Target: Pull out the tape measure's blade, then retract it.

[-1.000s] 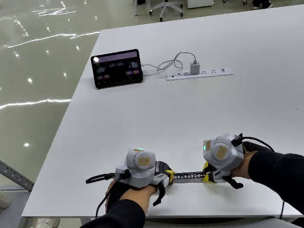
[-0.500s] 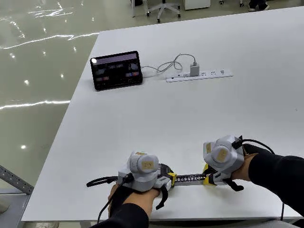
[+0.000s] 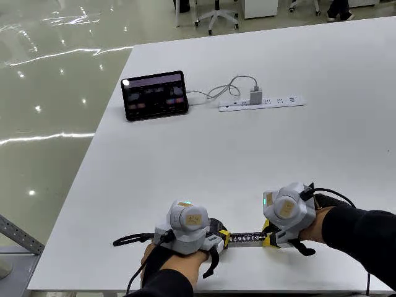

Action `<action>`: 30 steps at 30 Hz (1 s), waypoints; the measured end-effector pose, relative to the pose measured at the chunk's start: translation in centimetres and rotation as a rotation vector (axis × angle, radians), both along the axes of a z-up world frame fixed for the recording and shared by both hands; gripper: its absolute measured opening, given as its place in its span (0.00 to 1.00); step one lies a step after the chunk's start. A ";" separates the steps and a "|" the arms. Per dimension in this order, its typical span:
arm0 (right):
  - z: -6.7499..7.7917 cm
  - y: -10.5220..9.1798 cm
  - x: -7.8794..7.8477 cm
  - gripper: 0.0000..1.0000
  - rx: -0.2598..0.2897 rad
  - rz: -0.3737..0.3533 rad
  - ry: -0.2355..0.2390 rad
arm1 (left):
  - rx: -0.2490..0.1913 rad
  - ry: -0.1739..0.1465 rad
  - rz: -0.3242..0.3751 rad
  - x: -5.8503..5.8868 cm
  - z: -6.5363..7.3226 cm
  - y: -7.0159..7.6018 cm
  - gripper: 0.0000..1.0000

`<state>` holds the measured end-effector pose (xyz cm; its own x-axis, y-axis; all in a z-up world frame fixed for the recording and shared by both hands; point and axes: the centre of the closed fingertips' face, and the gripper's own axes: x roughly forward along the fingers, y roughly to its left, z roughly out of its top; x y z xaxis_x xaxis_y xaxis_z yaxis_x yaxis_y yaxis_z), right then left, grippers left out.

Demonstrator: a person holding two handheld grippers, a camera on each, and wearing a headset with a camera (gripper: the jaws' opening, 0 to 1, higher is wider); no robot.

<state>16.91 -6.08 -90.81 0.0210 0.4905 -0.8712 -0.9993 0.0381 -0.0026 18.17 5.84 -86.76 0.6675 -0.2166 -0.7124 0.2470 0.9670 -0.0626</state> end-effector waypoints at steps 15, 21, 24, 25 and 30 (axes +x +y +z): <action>0.0 0.4 0.0 0.10 0.019 -0.008 0.004 | 0.005 0.004 -0.001 0.0 0.0 0.0 0.56; 0.0 0.9 0.1 0.10 0.010 -0.008 0.022 | 0.007 0.002 -0.004 0.0 0.0 0.0 0.56; 0.0 0.9 0.2 0.10 0.013 -0.018 0.022 | 0.009 -0.003 -0.006 0.0 0.0 0.0 0.56; 0.0 0.9 0.1 0.10 0.013 -0.017 0.020 | 0.011 -0.003 -0.007 -0.1 0.0 0.0 0.56; -0.1 1.0 0.1 0.10 0.020 -0.031 0.005 | 0.008 -0.006 -0.012 0.0 0.0 0.0 0.56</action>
